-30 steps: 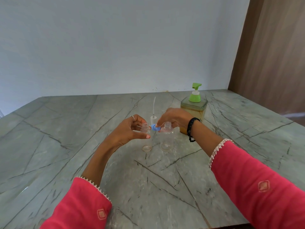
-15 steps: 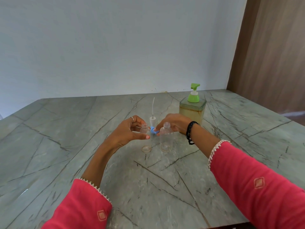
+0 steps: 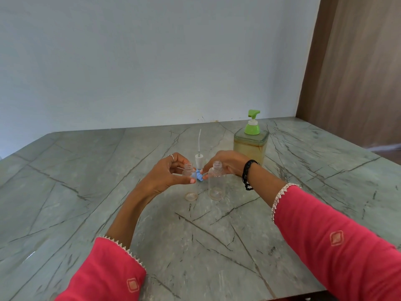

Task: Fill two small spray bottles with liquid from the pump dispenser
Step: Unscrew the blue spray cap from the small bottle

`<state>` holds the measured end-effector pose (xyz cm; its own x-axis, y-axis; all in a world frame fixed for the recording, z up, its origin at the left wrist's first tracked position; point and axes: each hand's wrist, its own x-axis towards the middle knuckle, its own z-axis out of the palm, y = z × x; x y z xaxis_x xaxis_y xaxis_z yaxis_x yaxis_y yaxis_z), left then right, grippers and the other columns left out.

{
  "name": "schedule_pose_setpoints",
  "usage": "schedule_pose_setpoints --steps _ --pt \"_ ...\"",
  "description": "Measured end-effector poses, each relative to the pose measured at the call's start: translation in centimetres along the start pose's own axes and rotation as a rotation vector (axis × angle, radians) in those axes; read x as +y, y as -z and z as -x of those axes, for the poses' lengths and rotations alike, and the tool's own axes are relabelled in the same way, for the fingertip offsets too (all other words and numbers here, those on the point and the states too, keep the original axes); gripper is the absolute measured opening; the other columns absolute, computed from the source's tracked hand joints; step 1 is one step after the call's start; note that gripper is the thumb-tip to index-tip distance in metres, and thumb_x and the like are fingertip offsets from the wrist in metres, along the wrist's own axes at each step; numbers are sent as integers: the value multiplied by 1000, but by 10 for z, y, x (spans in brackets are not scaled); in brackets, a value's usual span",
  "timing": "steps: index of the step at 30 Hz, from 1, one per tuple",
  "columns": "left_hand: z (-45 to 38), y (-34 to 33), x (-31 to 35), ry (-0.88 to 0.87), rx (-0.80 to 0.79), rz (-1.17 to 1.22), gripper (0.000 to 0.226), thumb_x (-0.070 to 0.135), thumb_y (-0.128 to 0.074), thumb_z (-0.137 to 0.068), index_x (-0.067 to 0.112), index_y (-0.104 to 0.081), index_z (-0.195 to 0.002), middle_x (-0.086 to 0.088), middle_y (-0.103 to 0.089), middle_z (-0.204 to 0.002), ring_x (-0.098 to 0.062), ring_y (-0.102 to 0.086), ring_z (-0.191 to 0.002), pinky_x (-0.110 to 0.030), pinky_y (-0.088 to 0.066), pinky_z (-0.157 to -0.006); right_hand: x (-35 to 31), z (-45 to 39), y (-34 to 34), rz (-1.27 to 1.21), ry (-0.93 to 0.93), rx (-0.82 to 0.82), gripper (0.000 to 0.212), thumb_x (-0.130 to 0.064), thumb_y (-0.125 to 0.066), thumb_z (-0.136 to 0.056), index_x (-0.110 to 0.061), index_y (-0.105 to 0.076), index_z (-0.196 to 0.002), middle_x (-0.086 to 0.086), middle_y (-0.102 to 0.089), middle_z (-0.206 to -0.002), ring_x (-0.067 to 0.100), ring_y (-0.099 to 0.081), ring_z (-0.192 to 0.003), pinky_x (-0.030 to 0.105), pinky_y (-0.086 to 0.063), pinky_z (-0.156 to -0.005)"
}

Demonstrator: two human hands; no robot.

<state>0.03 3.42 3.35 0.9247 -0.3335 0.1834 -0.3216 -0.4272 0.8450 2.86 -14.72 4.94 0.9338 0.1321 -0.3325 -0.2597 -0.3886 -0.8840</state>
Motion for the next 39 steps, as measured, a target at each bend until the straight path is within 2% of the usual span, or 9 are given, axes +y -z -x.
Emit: schedule_pose_setpoints --steps 2,6,10,12,14,17,24,27,39 --pt "0 0 0 -2 0 -2 33 10 -76 -71 26 -51 -85 2 -61 -92 -12 -58 -86 -13 -45 -68 0 1 -1 74 12 3 39 -1 -61 -88 11 -54 -124 21 -70 -101 17 -59 -72 18 -48 -65" --pt "0 0 -1 4 -1 -1 33 11 -76 -71 26 -52 -86 1 -62 -93 -14 -58 -88 -13 -46 -69 2 2 1 16 -5 -28 37 5 -49 -93 9 -48 -130 8 -59 -77 13 -54 -68 11 -49 -49" --pt "-1 -1 -2 16 10 -10 33 13 -76 -71 26 -52 -88 -2 -62 -97 -17 -58 -92 -16 -46 -71 3 1 3 101 18 46 37 -7 -57 -92 4 -54 -127 8 -55 -96 9 -49 -62 8 -43 -40" --pt "-1 -2 -1 20 19 -15 32 13 -76 -72 27 -51 -88 0 -61 -96 -14 -58 -89 -15 -46 -70 5 -4 3 79 17 78 37 -11 -62 -89 4 -57 -122 9 -58 -106 11 -54 -64 11 -47 -49" --pt "-1 -3 -1 19 25 -9 33 14 -76 -71 28 -51 -87 4 -61 -92 -11 -57 -86 -14 -45 -68 7 -6 3 28 -11 86 32 -13 -66 -87 2 -59 -114 11 -64 -99 12 -60 -59 17 -51 -55" --pt "0 -5 1 16 22 11 33 13 -76 -72 27 -52 -88 7 -61 -89 -10 -57 -86 -13 -44 -67 11 -5 3 -18 -1 91 25 -13 -64 -89 -1 -60 -109 7 -61 -77 4 -58 -37 15 -49 -42" --pt "1 -6 0 19 9 34 32 12 -75 -72 26 -52 -90 5 -61 -95 -14 -57 -93 -14 -46 -72 18 3 5 -184 8 51 21 -20 -59 -93 1 -61 -99 12 -65 -73 12 -64 -47 25 -57 -54" --pt "1 -6 -1 35 0 30 35 14 -75 -72 21 -54 -98 -4 -62 -107 -20 -58 -101 -27 -48 -85 21 6 7 -234 16 25 22 -24 -57 -94 -2 -61 -91 11 -67 -71 13 -65 -50 27 -58 -57" --pt "1 -8 -5 58 -21 45 34 16 -75 -72 23 -54 -98 -6 -64 -108 -22 -61 -101 -34 -49 -93 26 18 4 -212 39 108 39 -29 -53 -96 1 -57 -120 8 -65 -79 16 -62 -65 24 -55 -57"
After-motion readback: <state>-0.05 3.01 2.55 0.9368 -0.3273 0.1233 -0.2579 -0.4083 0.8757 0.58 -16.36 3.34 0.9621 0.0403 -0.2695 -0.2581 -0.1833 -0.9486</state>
